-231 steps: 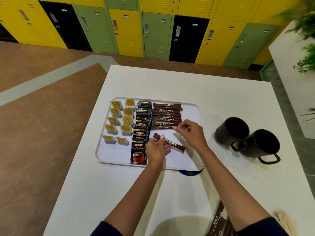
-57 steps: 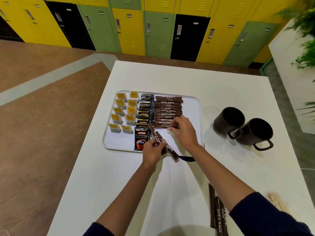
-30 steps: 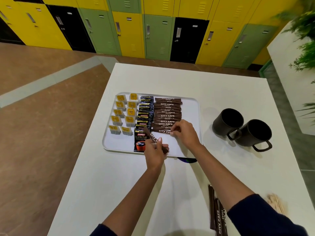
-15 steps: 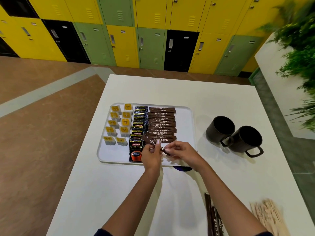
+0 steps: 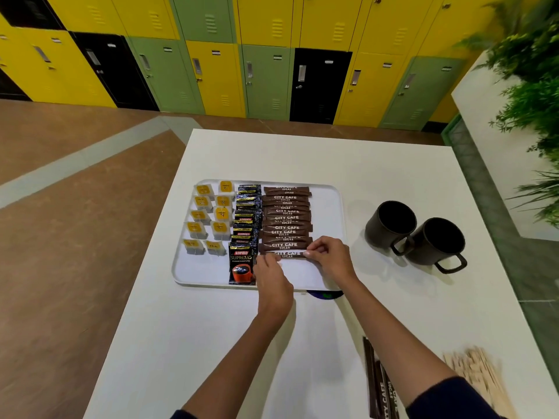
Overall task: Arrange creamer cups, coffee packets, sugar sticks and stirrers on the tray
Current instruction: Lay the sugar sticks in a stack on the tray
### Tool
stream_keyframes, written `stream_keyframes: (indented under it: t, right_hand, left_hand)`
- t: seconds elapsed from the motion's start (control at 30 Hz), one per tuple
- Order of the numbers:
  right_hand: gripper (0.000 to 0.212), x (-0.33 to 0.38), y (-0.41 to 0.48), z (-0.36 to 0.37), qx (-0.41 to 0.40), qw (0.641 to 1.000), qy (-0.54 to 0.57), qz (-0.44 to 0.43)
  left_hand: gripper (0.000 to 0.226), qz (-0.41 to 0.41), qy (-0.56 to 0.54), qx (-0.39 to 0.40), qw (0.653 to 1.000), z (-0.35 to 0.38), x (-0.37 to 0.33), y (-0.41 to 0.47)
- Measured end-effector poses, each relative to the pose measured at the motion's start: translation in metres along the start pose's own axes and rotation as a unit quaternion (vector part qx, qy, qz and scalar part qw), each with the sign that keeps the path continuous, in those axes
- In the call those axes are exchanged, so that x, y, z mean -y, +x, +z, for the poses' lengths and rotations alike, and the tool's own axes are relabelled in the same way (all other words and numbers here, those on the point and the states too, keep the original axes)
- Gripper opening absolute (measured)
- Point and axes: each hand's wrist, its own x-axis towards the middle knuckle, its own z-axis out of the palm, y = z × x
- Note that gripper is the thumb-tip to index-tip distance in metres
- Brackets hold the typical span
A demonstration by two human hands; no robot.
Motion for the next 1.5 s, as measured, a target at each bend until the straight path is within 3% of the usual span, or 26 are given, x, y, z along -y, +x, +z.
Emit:
stream_keyframes:
  t: [0.23,0.47,0.63,0.8,0.9,1.03,1.17,1.5]
  right_hand:
    - [0.021,0.004,0.004,0.010,-0.038,0.999,-0.007,-0.006]
    - [0.024,0.006,-0.008,-0.010,-0.067,0.997,-0.020,-0.028]
    - [0.019,-0.011,-0.040,-0.051,-0.072,0.997,-0.024,-0.028]
    - [0.011,-0.045,-0.095,-0.089,-0.038,0.997,-0.062,-0.003]
    - [0.010,-0.070,-0.127,-0.105,-0.002,0.994,-0.096,0.053]
    - [0.015,-0.098,-0.166,-0.112,0.044,0.985,-0.133,0.103]
    - [0.025,-0.114,-0.193,-0.103,0.028,0.980,-0.138,0.138]
    - [0.025,-0.125,-0.210,-0.084,-0.035,0.980,-0.146,0.128]
  left_hand:
    - [0.041,0.051,0.127,0.006,0.991,-0.003,0.004,0.003]
    - [0.041,0.095,0.122,-0.016,0.988,-0.002,0.004,-0.006]
    - [0.040,0.166,0.105,0.015,0.980,0.006,-0.005,-0.032]
    - [0.028,0.252,0.095,0.088,0.959,0.024,-0.008,-0.069]
    - [0.024,0.254,0.094,0.176,0.946,0.036,-0.003,-0.093]
    - [0.038,0.311,0.153,0.240,0.907,0.052,-0.002,-0.119]
    - [0.048,0.405,0.247,0.229,0.850,0.065,-0.001,-0.123]
    - [0.023,0.459,0.298,0.160,0.822,0.057,0.008,-0.119]
